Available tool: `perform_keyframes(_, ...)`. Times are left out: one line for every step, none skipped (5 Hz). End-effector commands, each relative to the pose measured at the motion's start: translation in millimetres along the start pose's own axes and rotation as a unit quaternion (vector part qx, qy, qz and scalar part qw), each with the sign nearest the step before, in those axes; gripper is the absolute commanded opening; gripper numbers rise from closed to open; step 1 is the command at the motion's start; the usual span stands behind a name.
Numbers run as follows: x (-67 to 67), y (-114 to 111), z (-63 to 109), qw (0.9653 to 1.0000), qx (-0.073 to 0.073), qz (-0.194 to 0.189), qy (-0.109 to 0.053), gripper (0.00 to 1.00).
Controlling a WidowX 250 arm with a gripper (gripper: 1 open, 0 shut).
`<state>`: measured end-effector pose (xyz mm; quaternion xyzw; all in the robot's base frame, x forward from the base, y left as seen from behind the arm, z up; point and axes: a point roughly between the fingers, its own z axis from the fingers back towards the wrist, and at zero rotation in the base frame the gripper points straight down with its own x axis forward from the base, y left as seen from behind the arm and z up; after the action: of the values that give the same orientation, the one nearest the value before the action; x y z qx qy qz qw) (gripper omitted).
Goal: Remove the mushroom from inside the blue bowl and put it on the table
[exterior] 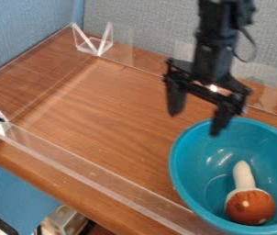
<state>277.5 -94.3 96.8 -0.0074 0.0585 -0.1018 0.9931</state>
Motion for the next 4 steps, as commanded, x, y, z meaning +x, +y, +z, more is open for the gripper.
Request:
perform_keyframes(-4.1,-23.4,25.5,0.9992,-0.001,-0.011,-0.037,1.00)
perform_keyframes(-12.1,-45.2,28.7,0.9989,0.001,-0.019,-0.042,1.00)
perform_keyframes(-11.2,-65.3,17.3,0.9989,0.001,-0.017,-0.043,1.00)
perform_keyframes(-10.9,-72.3,2.2,0.9992,-0.002,-0.008,-0.040,1.00)
